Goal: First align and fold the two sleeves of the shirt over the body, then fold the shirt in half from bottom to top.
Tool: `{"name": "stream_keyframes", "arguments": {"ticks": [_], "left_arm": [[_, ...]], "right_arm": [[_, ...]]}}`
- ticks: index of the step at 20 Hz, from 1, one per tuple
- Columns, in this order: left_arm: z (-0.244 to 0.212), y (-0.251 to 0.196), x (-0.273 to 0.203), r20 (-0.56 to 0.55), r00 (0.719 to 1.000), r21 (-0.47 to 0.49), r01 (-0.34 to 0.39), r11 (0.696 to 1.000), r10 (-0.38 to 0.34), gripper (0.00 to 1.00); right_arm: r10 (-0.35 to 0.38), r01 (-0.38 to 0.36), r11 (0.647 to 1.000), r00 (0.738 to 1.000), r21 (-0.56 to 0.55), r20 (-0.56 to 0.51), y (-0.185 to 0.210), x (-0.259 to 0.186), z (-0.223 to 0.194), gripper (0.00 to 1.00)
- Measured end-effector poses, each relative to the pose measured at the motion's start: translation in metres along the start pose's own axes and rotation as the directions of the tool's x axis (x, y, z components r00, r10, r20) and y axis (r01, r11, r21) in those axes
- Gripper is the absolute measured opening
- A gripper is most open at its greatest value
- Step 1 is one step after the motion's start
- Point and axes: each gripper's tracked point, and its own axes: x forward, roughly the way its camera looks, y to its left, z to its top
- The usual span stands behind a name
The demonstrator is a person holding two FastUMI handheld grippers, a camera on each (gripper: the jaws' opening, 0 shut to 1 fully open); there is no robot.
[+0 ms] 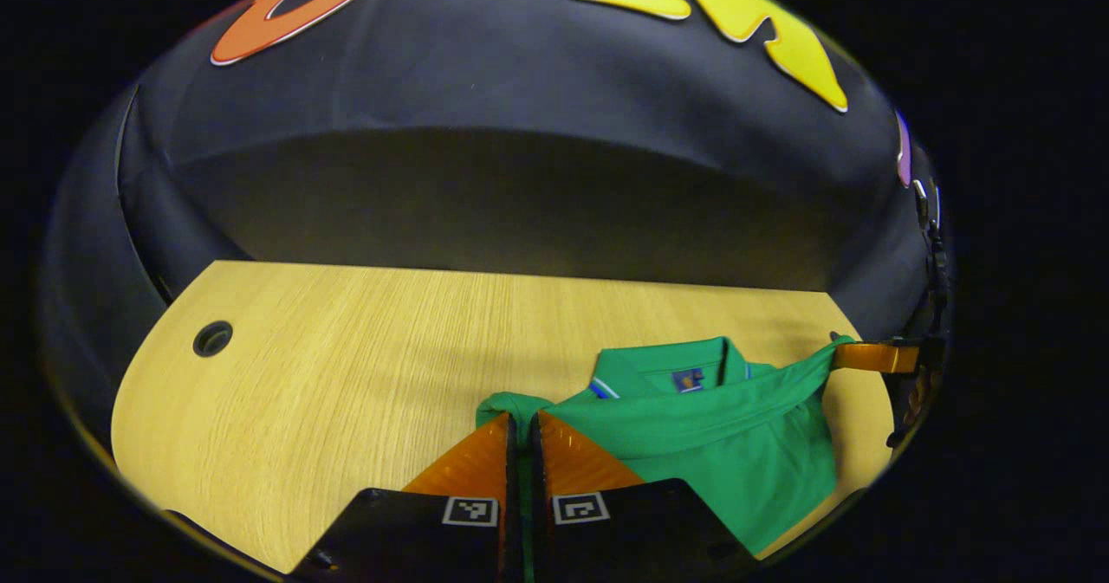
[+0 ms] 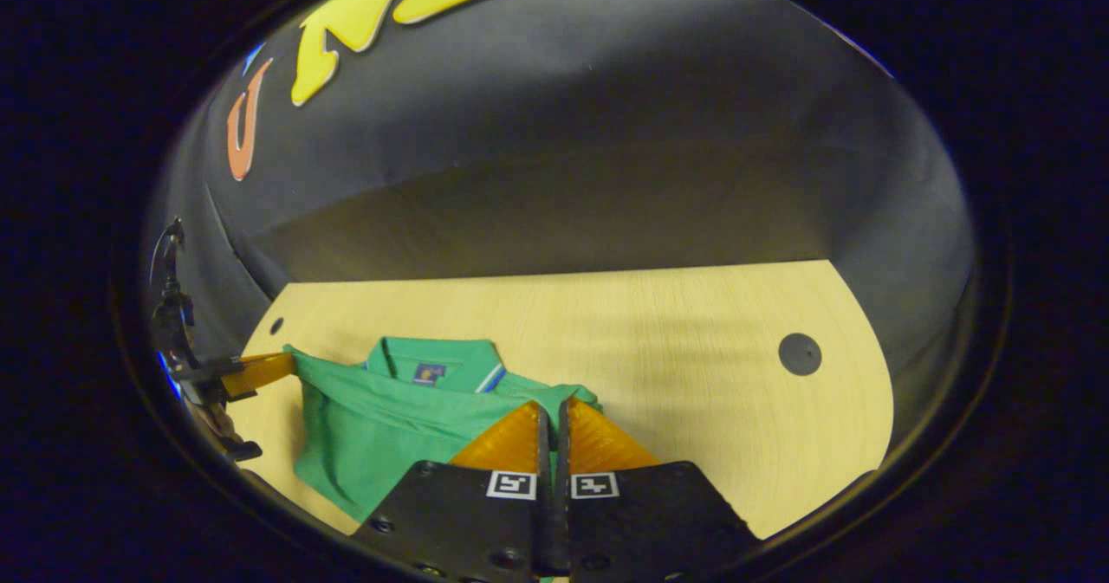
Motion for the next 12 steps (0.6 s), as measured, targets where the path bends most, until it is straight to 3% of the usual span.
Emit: {"name": "stream_keyframes", "arguments": {"ticks": [3, 5, 6, 8, 9, 10, 12], "left_arm": [[-0.006, -0.001, 0.005, -0.006, 1.000, -0.037, 0.007, 0.999, -0.007, 0.14], [-0.010, -0.004, 0.003, -0.021, 1.000, -0.044, 0.015, 0.999, -0.016, 0.20], [-0.009, -0.002, -0.002, -0.019, 1.000, -0.046, 0.008, 0.999, -0.009, 0.34], [-0.006, 0.007, -0.003, 0.004, 0.999, -0.032, -0.035, 0.999, 0.036, 0.96], [-0.001, 0.006, -0.011, 0.019, 0.999, -0.021, -0.044, 0.999, 0.044, 1.00], [0.004, 0.004, -0.019, 0.039, 0.998, -0.010, -0.052, 0.999, 0.052, 1.00], [0.018, -0.006, -0.040, 0.084, 0.996, 0.006, -0.043, 0.999, 0.043, 1.00]], "right_arm": [[-0.035, 0.035, 0.999, 0.999, -0.028, -0.018, -0.015, 0.013, -0.016, 0.02], [-0.051, 0.050, 0.999, 0.997, -0.016, -0.055, -0.018, 0.017, -0.030, 0.10], [-0.051, 0.052, 0.999, 0.997, 0.007, -0.064, -0.016, 0.015, -0.034, 0.19], [-0.066, 0.067, 0.997, 0.997, 0.026, -0.043, -0.014, 0.005, -0.034, 0.54], [-0.076, 0.077, 0.997, 0.997, 0.024, -0.023, -0.010, -0.005, -0.032, 0.71], [-0.080, 0.080, 0.997, 0.997, 0.021, 0.007, -0.005, -0.017, -0.027, 0.72], [-0.100, 0.100, 0.995, 0.992, 0.014, 0.074, 0.008, -0.045, -0.014, 0.89]]}}
